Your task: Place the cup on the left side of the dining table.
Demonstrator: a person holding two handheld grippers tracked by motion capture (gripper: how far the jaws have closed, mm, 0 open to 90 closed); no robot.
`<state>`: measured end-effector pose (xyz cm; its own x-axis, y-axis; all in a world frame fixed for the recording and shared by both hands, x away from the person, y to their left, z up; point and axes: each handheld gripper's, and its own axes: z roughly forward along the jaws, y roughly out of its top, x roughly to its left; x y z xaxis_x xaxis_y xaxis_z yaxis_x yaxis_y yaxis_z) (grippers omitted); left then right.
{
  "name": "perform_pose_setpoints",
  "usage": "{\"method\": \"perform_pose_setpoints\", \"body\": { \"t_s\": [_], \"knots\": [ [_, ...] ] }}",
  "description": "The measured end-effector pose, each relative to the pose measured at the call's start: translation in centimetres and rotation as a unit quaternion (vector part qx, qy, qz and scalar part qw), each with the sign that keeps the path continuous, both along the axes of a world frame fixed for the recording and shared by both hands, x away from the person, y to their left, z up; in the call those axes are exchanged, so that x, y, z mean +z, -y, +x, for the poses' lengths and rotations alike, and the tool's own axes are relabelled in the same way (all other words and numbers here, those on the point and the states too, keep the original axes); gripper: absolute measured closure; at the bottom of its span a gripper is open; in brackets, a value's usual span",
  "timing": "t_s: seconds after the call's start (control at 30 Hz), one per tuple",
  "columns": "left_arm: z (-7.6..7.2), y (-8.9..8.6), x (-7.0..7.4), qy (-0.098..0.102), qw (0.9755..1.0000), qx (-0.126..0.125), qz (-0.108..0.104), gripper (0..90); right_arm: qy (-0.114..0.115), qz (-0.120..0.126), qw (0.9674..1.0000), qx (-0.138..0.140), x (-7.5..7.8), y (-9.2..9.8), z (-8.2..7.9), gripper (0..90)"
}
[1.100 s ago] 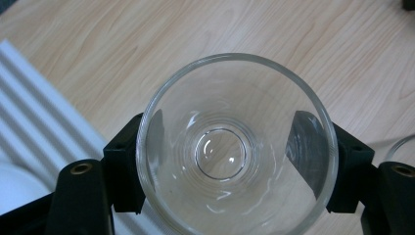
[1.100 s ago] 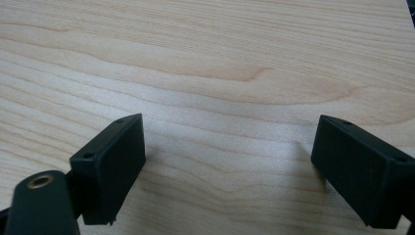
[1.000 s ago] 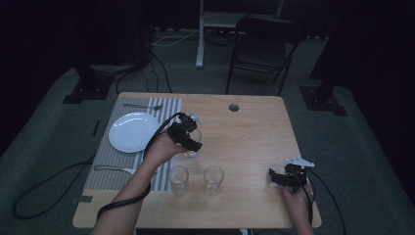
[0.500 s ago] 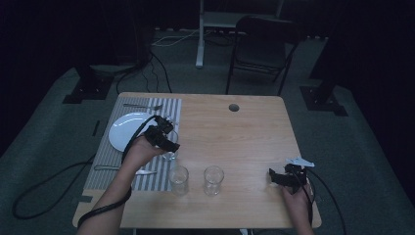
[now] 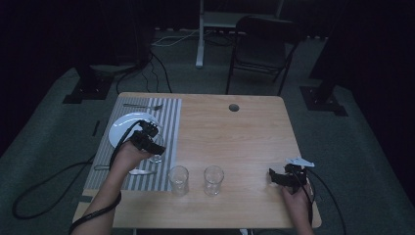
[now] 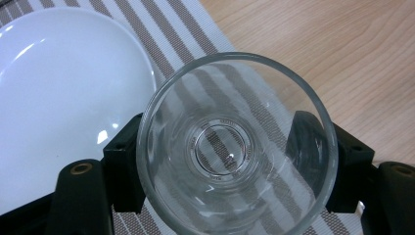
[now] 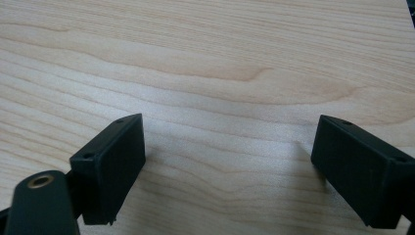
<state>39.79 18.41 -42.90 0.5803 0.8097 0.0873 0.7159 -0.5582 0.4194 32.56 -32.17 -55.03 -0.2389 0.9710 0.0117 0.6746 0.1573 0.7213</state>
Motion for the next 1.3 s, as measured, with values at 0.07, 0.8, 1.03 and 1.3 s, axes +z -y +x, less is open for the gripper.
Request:
{"method": "perform_pose_setpoints", "body": {
  "t_s": [0.07, 0.8, 1.03, 1.3],
  "knots": [
    [0.0, -0.2, -0.3, -0.002, 1.0, 0.003, 0.001, 28.7, 0.0, 0.0, 1.0, 0.0, 0.0, 0.0, 0.0, 12.3],
    [-0.1, -2.3, -2.1, 0.02, 0.9982, 0.04, -0.04, 28.5, 0.0, 0.0, 1.0, 0.0, 0.0, 0.0, 0.0, 12.3],
    [-0.6, -2.6, -2.4, 0.042, 0.9958, 0.057, -0.057, 28.1, 0.0, 0.0, 1.0, 0.0, 0.0, 0.0, 0.0, 12.4],
    [-1.2, -3.0, -2.2, 0.056, 0.9952, 0.047, -0.065, 27.9, 0.0, 0.0, 1.0, 0.0, 0.0, 0.0, 0.0, 12.3]
  ]
}}
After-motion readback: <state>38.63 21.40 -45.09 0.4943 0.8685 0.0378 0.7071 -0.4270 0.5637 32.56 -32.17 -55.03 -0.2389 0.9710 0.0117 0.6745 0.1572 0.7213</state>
